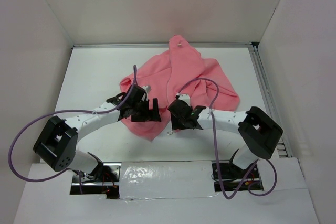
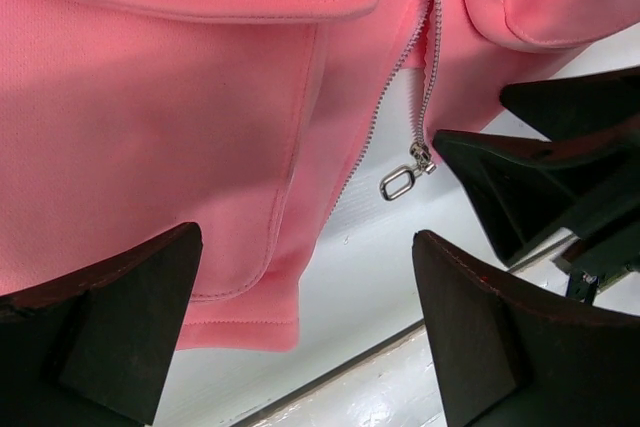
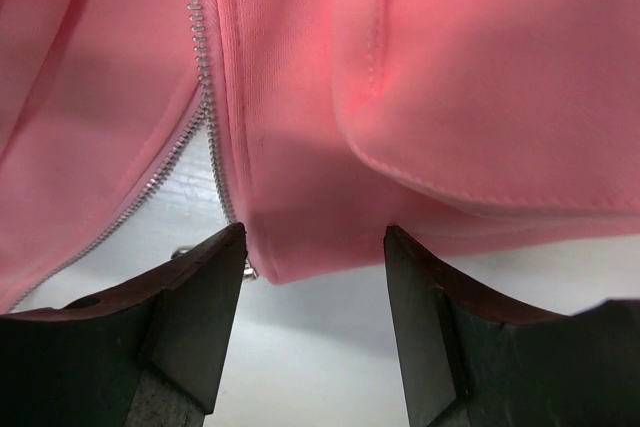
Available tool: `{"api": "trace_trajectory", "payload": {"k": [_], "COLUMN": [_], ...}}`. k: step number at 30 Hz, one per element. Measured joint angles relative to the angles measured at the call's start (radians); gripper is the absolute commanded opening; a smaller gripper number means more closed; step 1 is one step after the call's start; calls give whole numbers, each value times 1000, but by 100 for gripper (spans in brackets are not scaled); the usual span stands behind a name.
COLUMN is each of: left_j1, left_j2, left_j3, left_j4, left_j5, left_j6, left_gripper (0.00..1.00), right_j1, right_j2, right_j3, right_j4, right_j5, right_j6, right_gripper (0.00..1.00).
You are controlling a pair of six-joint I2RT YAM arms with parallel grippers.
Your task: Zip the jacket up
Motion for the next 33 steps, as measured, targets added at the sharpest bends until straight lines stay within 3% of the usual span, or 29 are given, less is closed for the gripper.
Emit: {"api": "trace_trajectory", "payload": {"k": [3, 6, 7, 9, 11, 12, 22, 25, 29, 33], "left_j1": [-1, -2, -2, -2, -2, -2, -3, -4, -11, -21], "left_j2": [-3, -10, -13, -20, -27, -31, -59, -93, -147, -175], "left_j3": [-2, -5, -5, -6, -6, -6, -5, -5, -3, 21], "left_j4": [0, 1, 0, 0, 0, 0, -3, 0, 20, 52], "left_j5": [0, 0, 0, 0, 0, 0, 1, 24, 74, 115], "left_j6": [0, 0, 0, 0, 0, 0, 7, 24, 34, 50], "left_gripper": [99, 99, 99, 99, 99, 99, 99, 99, 99, 99], "right_j1": [-3, -4, -4, -4, -5, -5, -15, -35, -87, -103], "right_j2": [46, 97, 112, 137, 148, 152, 90, -66, -317, -467], "right_j3": [11, 59, 74, 93, 99, 101, 71, 9, -62, -134], "right_j4": [17, 24, 25, 28, 34, 41, 56, 108, 274, 447], "right_j5": [-7, 14, 23, 43, 54, 58, 18, -28, -90, -114], "right_j6": [-17, -19, -20, -14, -9, -3, 10, 10, 10, 2], "right_gripper": [65, 56, 47, 39, 2, 0, 0, 0, 0, 0]}}
